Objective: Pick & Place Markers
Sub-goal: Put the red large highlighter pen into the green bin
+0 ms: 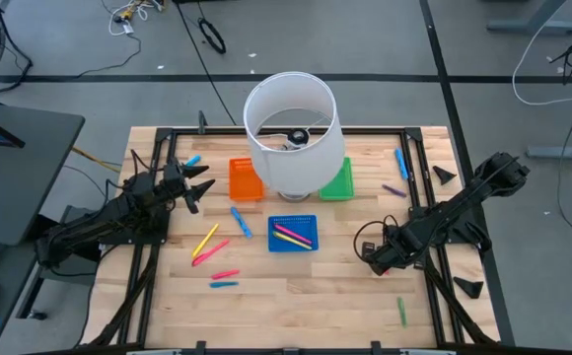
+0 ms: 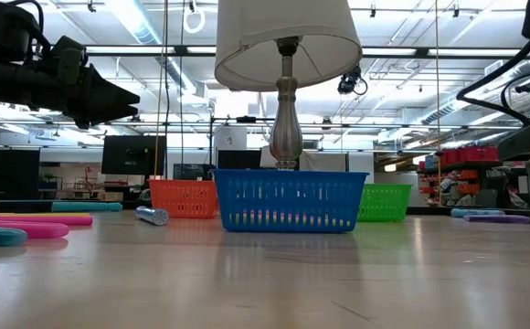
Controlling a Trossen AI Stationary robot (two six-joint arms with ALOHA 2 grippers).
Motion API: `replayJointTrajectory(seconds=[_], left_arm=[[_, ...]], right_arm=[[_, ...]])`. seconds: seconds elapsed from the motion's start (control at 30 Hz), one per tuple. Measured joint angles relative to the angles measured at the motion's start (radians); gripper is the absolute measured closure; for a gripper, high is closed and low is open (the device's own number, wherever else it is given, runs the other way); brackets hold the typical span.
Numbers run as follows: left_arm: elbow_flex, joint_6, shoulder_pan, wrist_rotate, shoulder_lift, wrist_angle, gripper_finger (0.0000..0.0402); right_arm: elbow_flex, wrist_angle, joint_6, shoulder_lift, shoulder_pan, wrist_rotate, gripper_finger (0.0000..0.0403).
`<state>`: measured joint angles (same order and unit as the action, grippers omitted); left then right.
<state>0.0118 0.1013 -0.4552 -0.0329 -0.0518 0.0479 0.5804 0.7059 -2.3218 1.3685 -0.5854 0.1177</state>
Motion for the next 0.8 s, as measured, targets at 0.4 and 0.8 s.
replayJointTrajectory(seconds=[0.4, 0.8], left_arm=[[0.0, 0.0, 0.0, 0.0, 0.0, 0.0, 0.0149], [0.0, 0.0, 0.0, 0.0, 0.0, 0.0, 0.0149]], right_arm=[[0.025, 0.04, 0.088, -0.008, -0.001, 0.037, 0.0336], [0.113, 0.196, 0.203, -0.076, 0.043, 0.029, 0.0336]])
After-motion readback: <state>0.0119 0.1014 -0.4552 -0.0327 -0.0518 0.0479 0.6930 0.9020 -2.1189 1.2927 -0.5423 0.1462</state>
